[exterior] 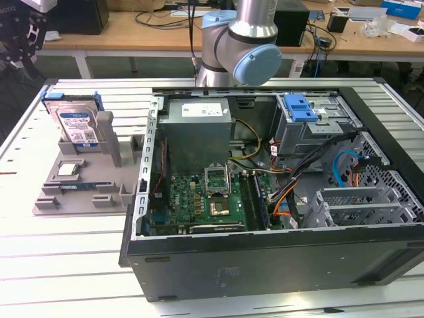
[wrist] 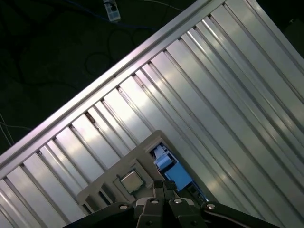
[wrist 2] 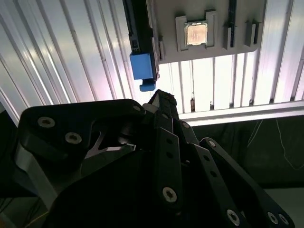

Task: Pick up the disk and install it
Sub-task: 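Pick up the disk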

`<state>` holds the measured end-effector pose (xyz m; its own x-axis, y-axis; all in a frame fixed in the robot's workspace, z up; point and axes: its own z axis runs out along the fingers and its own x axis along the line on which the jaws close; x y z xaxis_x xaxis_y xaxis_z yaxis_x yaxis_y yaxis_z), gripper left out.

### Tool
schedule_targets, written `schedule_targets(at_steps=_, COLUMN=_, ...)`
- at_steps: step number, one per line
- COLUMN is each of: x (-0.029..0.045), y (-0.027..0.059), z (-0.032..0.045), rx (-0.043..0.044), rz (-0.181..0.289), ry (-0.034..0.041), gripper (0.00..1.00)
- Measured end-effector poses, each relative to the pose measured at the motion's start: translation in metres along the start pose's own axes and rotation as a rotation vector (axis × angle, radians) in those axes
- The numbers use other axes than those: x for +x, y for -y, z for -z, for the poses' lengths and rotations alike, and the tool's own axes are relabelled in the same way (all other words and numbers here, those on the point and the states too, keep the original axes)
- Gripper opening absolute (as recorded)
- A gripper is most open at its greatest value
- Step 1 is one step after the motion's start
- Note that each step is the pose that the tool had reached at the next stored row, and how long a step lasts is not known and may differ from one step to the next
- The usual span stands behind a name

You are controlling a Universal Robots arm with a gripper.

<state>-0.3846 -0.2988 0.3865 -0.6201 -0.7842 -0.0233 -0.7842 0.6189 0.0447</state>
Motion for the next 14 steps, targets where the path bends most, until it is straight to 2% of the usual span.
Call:
schedule_targets(at_steps=3, x=0.0, y=0.0, z=0.0, rx=-0.0011, rz=0.046, ry=-0.0021, gripper=0.11)
schedule_targets(at_steps=8, x=0.0, y=0.0, z=0.0, rx=-0.0022, rz=0.094, ry=-0.0043, gripper=0.11)
schedule_targets(at_steps=10, x=0.0, y=0.0, z=0.0, rx=-0.0031, rz=0.132, ry=-0.0059, gripper=0.11)
schedule_targets(at_steps=14, x=0.0, y=0.0, z=0.0, rx=-0.0039, rz=0.168, ry=-0.0075, gripper=0.11)
